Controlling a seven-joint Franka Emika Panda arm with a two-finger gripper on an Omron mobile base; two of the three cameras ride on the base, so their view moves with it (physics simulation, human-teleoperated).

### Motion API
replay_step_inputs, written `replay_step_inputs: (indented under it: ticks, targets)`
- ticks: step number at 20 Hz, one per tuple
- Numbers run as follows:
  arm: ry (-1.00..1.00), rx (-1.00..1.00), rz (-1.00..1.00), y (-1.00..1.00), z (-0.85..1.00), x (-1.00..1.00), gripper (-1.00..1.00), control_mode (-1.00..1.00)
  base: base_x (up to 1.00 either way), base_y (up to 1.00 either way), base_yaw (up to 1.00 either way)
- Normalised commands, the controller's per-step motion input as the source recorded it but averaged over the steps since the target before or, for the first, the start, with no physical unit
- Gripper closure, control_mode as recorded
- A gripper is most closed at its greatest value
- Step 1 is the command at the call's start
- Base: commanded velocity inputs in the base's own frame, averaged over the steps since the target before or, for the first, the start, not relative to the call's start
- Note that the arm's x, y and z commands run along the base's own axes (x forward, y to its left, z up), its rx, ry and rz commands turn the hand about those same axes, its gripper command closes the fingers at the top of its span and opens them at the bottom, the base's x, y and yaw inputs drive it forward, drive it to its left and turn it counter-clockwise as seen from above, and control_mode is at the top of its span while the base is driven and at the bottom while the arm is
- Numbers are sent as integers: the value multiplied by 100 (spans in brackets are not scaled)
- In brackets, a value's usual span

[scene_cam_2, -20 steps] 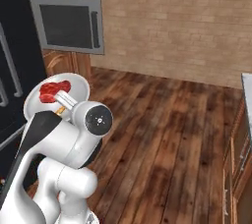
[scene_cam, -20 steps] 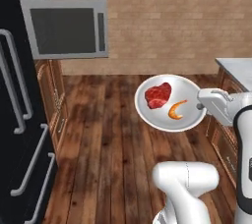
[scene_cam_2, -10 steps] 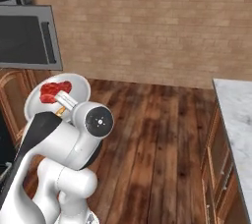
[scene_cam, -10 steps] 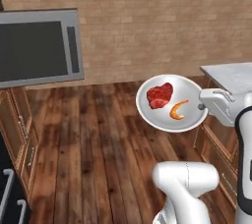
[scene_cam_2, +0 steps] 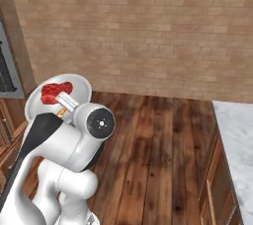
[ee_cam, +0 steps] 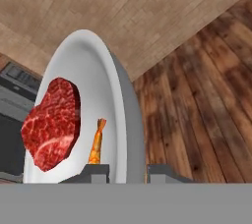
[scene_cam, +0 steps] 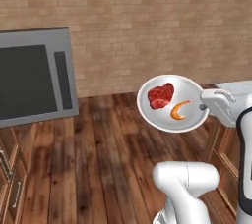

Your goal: Place the bowl containing the shrimp and steak in the microwave. Close the microwave door and press the start button to microwave the meal.

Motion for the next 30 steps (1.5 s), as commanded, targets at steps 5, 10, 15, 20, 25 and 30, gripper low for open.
replay_step_inputs:
  ticks: [5,10,15,20,25,30]
  targets:
    - [0,0,0,0,0,0,100,100,100,-29,32]
    - [0,0,0,0,0,0,100,100,89,-45,60]
    - [0,0,0,0,0,0,100,100,77,-45,64]
    - [0,0,0,0,0,0,100,100,74,-40,66]
    - [0,0,0,0,0,0,100,100,61,-17,70]
    - [0,0,0,0,0,0,100,100,66,-2,70]
